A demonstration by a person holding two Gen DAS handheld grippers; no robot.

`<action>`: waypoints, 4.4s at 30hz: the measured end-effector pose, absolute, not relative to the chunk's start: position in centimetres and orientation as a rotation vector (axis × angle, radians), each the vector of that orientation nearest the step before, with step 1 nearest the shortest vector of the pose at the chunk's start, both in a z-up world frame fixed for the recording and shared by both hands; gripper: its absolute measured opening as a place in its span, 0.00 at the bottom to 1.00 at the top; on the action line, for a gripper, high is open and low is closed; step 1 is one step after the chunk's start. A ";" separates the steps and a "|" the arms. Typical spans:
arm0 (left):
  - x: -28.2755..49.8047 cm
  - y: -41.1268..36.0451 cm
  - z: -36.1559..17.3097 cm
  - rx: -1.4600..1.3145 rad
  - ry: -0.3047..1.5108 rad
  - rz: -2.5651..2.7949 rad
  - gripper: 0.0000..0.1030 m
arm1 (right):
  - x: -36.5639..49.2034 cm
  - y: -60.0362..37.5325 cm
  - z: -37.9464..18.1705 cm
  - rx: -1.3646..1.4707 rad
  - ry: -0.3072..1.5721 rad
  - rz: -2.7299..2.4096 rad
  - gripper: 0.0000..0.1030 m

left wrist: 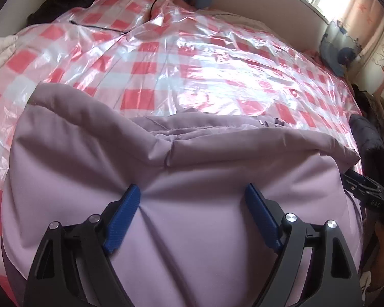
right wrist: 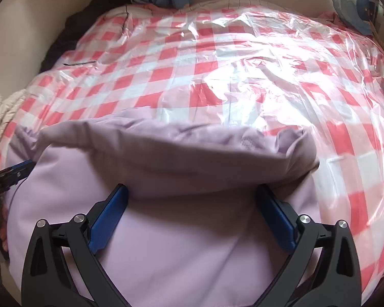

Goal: Fold large clothes

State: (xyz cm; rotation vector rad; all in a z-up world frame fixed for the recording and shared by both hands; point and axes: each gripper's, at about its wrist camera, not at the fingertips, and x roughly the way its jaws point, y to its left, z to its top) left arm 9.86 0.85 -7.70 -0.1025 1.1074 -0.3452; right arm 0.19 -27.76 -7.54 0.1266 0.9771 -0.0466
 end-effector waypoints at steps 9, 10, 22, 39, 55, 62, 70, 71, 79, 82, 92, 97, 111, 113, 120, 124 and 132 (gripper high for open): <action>11.0 -1.8 -3.8 0.036 0.995 -0.307 0.78 | 5.9 -28.5 -10.3 0.079 1.066 -0.094 0.94; 11.7 -2.0 -4.1 0.071 1.000 -0.300 0.78 | 6.1 -28.6 -10.5 0.079 1.073 -0.093 0.94; 15.0 -0.5 -9.6 0.017 1.153 -0.270 0.81 | 8.8 -29.1 -10.2 0.144 1.096 -0.094 0.94; 15.0 4.5 -10.9 -0.041 1.128 -0.181 0.84 | 13.5 -21.2 -13.3 0.117 1.136 0.063 0.95; 6.3 8.0 -7.5 -0.016 1.021 -0.183 0.87 | -1.2 -27.7 -11.0 0.123 0.942 0.056 0.94; 5.2 7.4 -7.5 0.076 0.977 -0.120 0.87 | -2.4 -26.7 -8.6 0.076 0.974 0.021 0.94; 1.3 10.0 -8.2 -0.026 0.934 -0.154 0.94 | -9.0 -23.3 -11.3 -0.033 0.831 0.060 0.94; 1.4 10.2 -8.2 -0.034 0.943 -0.154 0.94 | -8.8 -22.8 -11.2 -0.052 0.847 0.042 0.94; -3.9 14.4 -3.9 -0.185 0.960 -0.208 0.94 | -14.7 -22.5 -5.7 0.329 0.970 0.299 0.94; -6.9 18.6 -3.0 -0.363 0.969 -0.225 0.94 | -17.5 -19.6 -6.4 0.394 1.057 0.457 0.94; -14.2 21.9 -5.1 -0.807 1.022 -0.326 0.94 | -13.9 -7.8 -12.1 0.581 1.179 0.600 0.94; -14.5 19.4 -7.3 -0.897 1.071 -0.395 0.94 | -14.1 -9.1 -9.4 0.777 0.999 0.637 0.94; -13.4 16.5 -10.4 -0.959 1.128 -0.414 0.94 | -17.6 -14.1 -8.6 0.722 1.171 0.554 0.94; -13.2 16.5 -11.1 -0.995 1.129 -0.394 0.94 | -17.2 -14.3 -10.7 0.752 1.181 0.511 0.94; -11.8 14.8 -10.6 -0.959 1.078 -0.385 0.94 | -15.8 -15.9 -8.5 0.873 0.942 0.506 0.94; -9.7 14.2 -11.0 -0.999 1.036 -0.320 0.94 | -15.8 -16.8 -8.1 0.872 0.950 0.538 0.94; -8.0 14.1 -10.7 -0.983 1.020 -0.310 0.94 | -22.4 -30.3 -8.5 0.870 0.970 0.271 0.94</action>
